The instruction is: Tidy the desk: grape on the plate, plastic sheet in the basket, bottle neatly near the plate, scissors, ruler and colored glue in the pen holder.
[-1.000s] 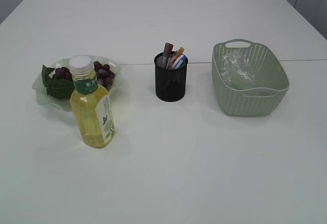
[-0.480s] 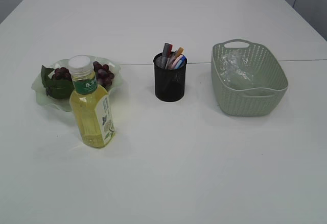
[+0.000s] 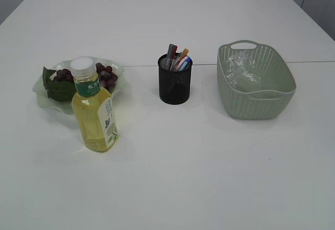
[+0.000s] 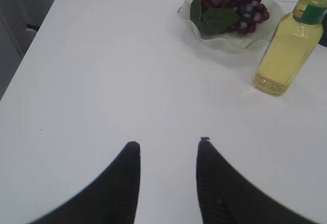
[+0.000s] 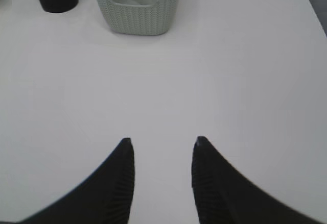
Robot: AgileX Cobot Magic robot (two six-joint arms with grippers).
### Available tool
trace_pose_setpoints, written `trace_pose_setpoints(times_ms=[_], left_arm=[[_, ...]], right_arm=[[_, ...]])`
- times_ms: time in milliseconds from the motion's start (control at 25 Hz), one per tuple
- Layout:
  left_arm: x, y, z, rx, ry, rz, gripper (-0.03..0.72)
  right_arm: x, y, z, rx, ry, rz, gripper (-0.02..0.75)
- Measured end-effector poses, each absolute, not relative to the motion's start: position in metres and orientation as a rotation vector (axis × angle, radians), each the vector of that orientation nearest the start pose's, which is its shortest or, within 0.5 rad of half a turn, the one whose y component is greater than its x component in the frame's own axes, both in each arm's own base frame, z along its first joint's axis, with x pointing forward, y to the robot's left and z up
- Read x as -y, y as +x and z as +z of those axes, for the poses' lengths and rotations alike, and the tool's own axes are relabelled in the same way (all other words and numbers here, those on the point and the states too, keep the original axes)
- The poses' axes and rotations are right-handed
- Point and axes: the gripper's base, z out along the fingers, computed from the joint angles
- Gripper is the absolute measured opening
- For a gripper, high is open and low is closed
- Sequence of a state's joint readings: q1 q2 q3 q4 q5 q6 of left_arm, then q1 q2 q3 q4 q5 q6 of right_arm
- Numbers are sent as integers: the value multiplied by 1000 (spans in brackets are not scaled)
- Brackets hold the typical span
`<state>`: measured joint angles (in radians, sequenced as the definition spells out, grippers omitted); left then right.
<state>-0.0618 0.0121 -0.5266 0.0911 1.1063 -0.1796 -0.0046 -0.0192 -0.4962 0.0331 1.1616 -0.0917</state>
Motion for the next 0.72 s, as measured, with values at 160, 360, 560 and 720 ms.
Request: trace_pose_setpoints(times_ms=[160,360,560,720], left_arm=[[-8,-8,281,-2068,-129,-41,263],[-8,-8,281,-2068,-132,-40,252],[-8,-8,281,-2068,-132,-40,244],[-8,-8,281,-2068,-132,-40,243]], right_arm=[[0,-12,268,-2128,-91,-56,280],[1,-12,268,-2129,-90,-64,279],[1,-12,268,-2129,-88,-63,279],[1,-12,268,-2129,-88,-63,279]])
